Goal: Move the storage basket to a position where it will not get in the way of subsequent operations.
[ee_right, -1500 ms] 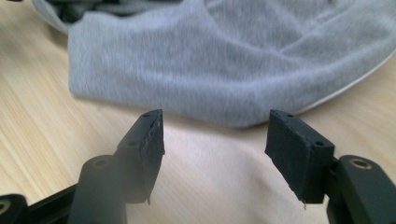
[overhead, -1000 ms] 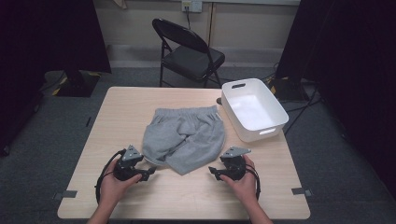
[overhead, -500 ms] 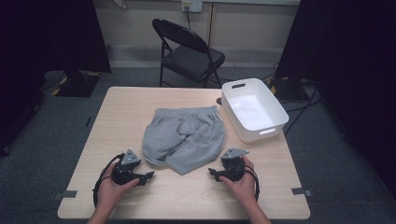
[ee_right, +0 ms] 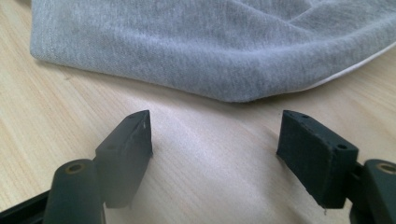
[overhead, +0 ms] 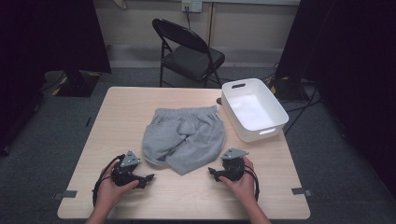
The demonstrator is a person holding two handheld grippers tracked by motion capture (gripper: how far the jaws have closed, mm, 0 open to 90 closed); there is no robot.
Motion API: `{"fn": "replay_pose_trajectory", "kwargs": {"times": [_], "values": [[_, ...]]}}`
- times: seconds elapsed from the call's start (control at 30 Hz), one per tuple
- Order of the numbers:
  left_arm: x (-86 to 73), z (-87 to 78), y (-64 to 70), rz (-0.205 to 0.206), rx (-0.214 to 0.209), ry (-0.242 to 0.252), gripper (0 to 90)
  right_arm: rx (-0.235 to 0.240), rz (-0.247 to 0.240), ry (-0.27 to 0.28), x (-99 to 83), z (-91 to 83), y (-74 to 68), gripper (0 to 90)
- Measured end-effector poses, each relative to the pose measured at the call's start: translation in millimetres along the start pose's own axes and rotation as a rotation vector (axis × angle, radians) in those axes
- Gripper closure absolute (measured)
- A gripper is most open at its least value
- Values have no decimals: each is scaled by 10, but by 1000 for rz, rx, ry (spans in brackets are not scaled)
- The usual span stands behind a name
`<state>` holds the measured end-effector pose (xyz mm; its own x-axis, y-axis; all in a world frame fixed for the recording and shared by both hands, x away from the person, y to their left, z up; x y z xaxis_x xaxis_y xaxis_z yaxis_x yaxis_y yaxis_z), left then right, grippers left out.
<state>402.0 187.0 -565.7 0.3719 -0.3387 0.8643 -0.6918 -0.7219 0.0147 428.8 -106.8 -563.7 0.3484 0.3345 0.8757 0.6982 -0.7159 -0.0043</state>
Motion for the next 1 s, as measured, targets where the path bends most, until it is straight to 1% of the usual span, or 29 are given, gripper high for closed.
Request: {"fn": "replay_pose_trajectory", "kwargs": {"times": [0.07, 0.13, 0.2, 0.3, 0.43, 0.5, 0.57, 0.73, 0.77, 0.83, 0.9, 0.97, 1.0], "values": [[0, 1, 1, 0, -1, 0, 117, 2, -2, -15, 10, 2, 3, 273], [-1, 1, 1, 4, -3, -3, 106, 2, -1, -18, 29, 1, 3, 280], [0, 6, 5, 7, -5, -4, 99, 14, 11, 8, 124, 11, -14, 288], [0, 6, 6, 7, -5, -4, 99, 19, 2, 18, 220, 51, -38, 300], [0, 6, 5, 7, -5, -4, 98, 31, 3, 38, 347, 134, -84, 326], [-1, 6, 7, 8, -7, -5, 97, 43, -5, 35, 382, 190, -120, 345], [-2, 8, 10, 5, -9, -5, 93, 59, -3, 25, 382, 260, -163, 367], [-2, 8, 11, 5, -9, -4, 93, 59, -25, -25, 281, 423, -209, 413], [-1, 9, 11, 4, -9, -4, 93, 57, -35, -17, 276, 443, -211, 418], [-1, 8, 11, 5, -9, -4, 93, 53, -31, -14, 286, 459, -205, 442], [-2, 8, 11, 6, -11, -5, 91, 43, -34, -23, 297, 469, -191, 481], [-2, 9, 12, 5, -11, -5, 91, 43, -35, -21, 310, 481, -195, 575], [-2, 9, 10, 6, -11, -5, 90, 36, -36, -21, 316, 488, -194, 602]]}}
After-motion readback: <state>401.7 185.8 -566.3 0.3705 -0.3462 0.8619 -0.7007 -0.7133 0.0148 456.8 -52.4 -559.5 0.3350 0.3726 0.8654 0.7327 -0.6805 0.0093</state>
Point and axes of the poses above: each handheld gripper's, and its own axes: z roughly forward along the jaws, x roughly out of its top, y roughly to its right, the point moved 9 cm from there along z, roughly forward along the jaws, and after that the axes turned 13 degrees about y, right-handed, at the moved point
